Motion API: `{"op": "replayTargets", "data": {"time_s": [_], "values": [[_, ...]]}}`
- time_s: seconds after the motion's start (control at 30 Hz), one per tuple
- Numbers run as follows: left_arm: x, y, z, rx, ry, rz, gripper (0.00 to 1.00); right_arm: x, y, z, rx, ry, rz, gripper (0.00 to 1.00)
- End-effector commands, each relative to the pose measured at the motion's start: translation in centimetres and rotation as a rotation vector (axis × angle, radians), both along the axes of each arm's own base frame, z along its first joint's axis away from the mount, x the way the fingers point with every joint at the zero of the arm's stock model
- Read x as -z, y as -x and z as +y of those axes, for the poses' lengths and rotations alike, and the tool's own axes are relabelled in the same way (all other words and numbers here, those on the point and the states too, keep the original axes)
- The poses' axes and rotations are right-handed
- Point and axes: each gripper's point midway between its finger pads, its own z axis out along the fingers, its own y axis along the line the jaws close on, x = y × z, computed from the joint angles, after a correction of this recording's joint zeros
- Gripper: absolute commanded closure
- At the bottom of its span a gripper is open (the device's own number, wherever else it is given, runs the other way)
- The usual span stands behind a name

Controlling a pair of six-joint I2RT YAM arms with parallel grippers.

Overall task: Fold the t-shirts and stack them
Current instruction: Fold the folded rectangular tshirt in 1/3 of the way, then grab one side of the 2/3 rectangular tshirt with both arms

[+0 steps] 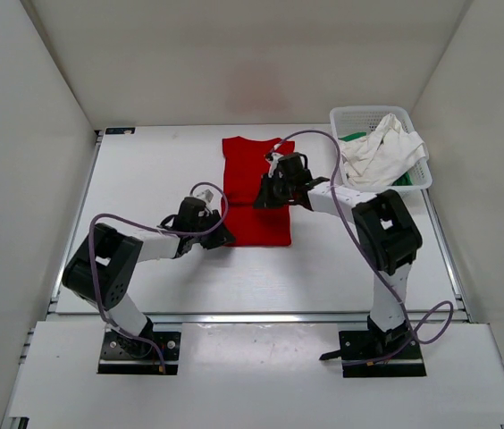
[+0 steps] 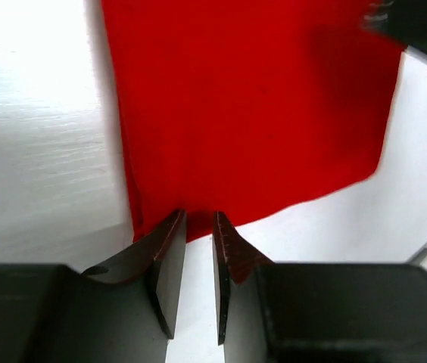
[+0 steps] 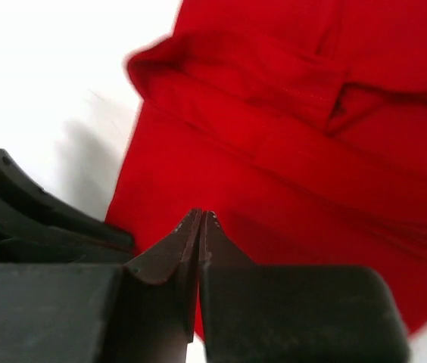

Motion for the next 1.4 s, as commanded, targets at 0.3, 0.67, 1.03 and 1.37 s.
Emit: {"op": "replayTargets", "data": {"time_s": [0.3,0.67,1.03,1.37], "values": [[1.5,2.8,1.2,0.007,-0.006,-0.003,0.68,1.7,-7.1,0.6,0.059,0.037,-0.078,1.0],[-2.8,3.5,1.3,0.022,0.046,-0.09,0.65,-3.8,-8.7,-1.2,0.107,-0.013,-0.144,1.0],[0.6,4.9,4.7,-0.012,-0.05,-0.031,0.51,-0.7,6.2,-6.8,0.148,-0.086,-0.036,1.0],[1.9,4.6,4.3,-0.019,-0.056,0.001,0.43,3.7,8.9,-10.1,0.178,-0.026,0.06,0.92]]}}
